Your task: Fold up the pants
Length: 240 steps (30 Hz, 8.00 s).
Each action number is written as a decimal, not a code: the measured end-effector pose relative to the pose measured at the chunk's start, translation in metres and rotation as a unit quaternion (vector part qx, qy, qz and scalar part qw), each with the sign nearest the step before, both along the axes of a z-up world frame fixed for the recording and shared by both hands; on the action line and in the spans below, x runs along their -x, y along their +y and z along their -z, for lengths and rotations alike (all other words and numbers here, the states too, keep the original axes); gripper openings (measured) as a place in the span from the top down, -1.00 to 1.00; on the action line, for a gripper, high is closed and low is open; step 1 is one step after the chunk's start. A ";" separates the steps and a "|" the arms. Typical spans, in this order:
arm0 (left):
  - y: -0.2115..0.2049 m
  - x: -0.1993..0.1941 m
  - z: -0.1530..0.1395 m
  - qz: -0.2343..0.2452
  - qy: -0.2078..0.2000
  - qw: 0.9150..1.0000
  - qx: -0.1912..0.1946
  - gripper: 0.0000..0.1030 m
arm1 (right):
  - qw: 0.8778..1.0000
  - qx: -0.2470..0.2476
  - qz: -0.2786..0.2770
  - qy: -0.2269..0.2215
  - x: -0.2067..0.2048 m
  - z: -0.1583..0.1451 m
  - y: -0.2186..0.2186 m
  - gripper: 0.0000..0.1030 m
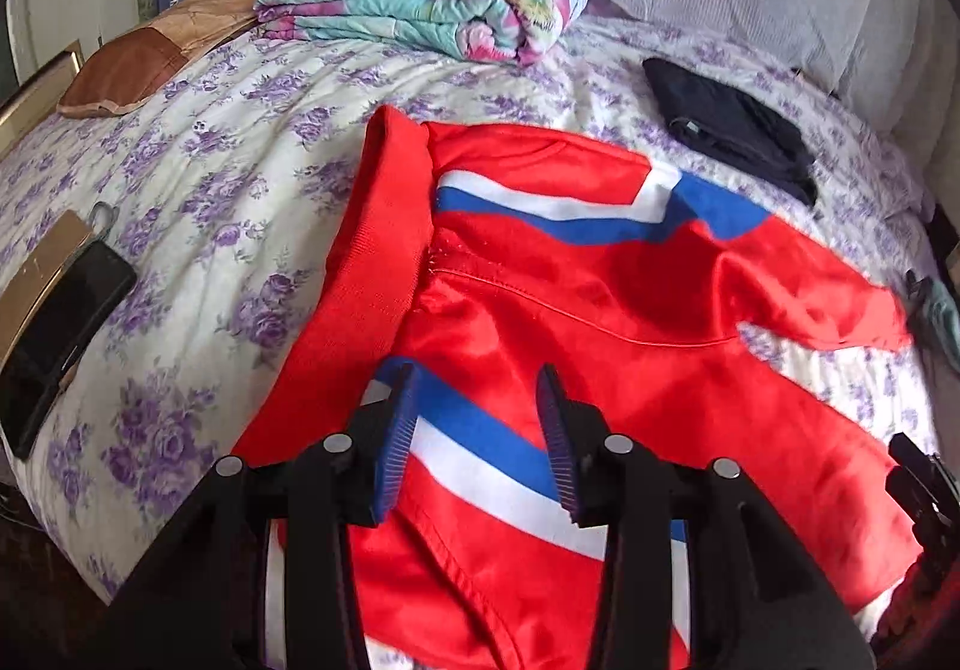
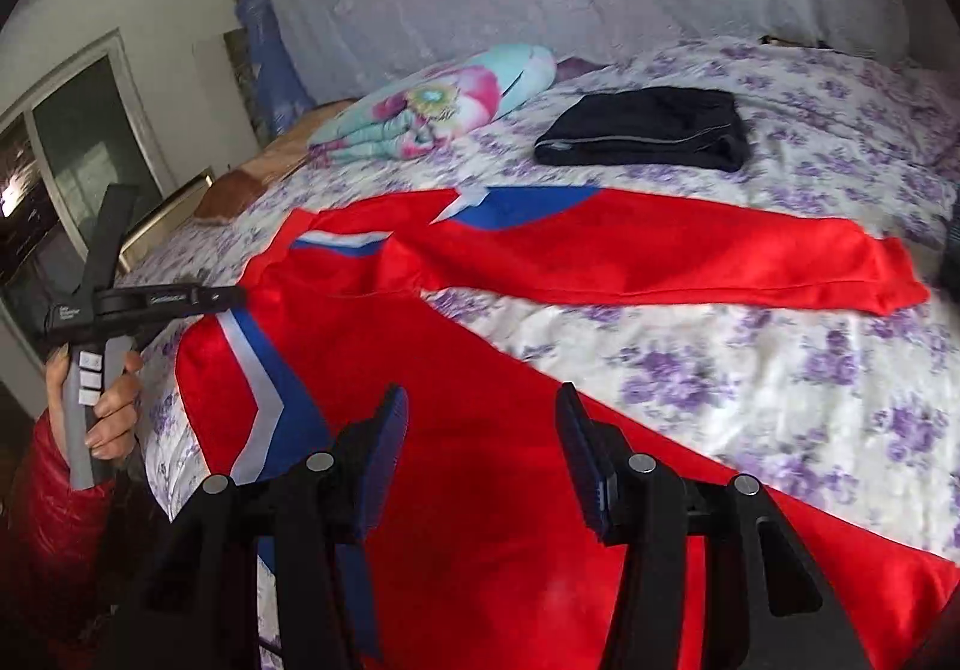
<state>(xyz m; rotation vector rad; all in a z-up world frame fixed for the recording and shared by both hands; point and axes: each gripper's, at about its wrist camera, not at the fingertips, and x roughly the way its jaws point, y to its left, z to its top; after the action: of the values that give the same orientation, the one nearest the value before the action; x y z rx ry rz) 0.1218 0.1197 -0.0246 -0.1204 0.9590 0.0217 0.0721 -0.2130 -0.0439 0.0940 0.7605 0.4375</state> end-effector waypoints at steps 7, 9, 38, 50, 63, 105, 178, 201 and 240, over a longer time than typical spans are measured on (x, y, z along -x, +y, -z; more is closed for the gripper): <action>0.034 -0.016 0.010 0.017 0.019 1.000 0.009 0.90 | 0.995 -0.054 0.001 0.085 -0.009 0.031 -0.044 0.10; 0.048 -0.020 0.001 0.009 0.014 0.999 0.045 0.89 | 0.993 -0.075 0.022 0.090 -0.008 0.027 -0.059 0.06; 0.055 -0.126 -0.006 -0.032 -0.083 0.995 -0.048 -0.70 | 0.988 -0.123 0.078 0.043 -0.160 0.029 -0.008 -0.66; 0.045 -0.109 -0.022 -0.027 -0.138 0.987 -0.077 -0.74 | 0.983 -0.169 0.067 -0.025 -0.144 0.008 -0.011 -0.66; 0.043 -0.108 -0.022 -0.013 -0.139 0.988 -0.065 -0.75 | 0.994 -0.087 0.027 -0.059 -0.146 -0.031 0.009 -0.66; 0.076 -0.148 0.008 0.032 -0.040 0.994 0.101 0.12 | 0.981 0.139 -0.131 -0.023 -0.235 -0.010 0.015 0.92; 0.076 0.017 -0.044 -0.100 0.020 0.969 0.224 0.73 | 0.987 0.051 -0.144 -0.058 0.098 0.006 0.011 0.38; 0.090 0.030 -0.033 -0.061 0.021 0.970 0.236 0.73 | 0.965 -0.220 0.038 0.140 0.043 0.028 -0.025 0.90; 0.021 0.028 -0.021 0.053 -0.002 0.996 0.069 -0.05 | 0.986 -0.134 0.007 0.100 0.096 0.049 -0.027 0.90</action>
<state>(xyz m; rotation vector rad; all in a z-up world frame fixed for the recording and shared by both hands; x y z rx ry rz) 0.0934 0.1410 -0.0038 -0.1967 0.9616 -0.1420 -0.0239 -0.2401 -0.0926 0.3988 0.8944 0.5213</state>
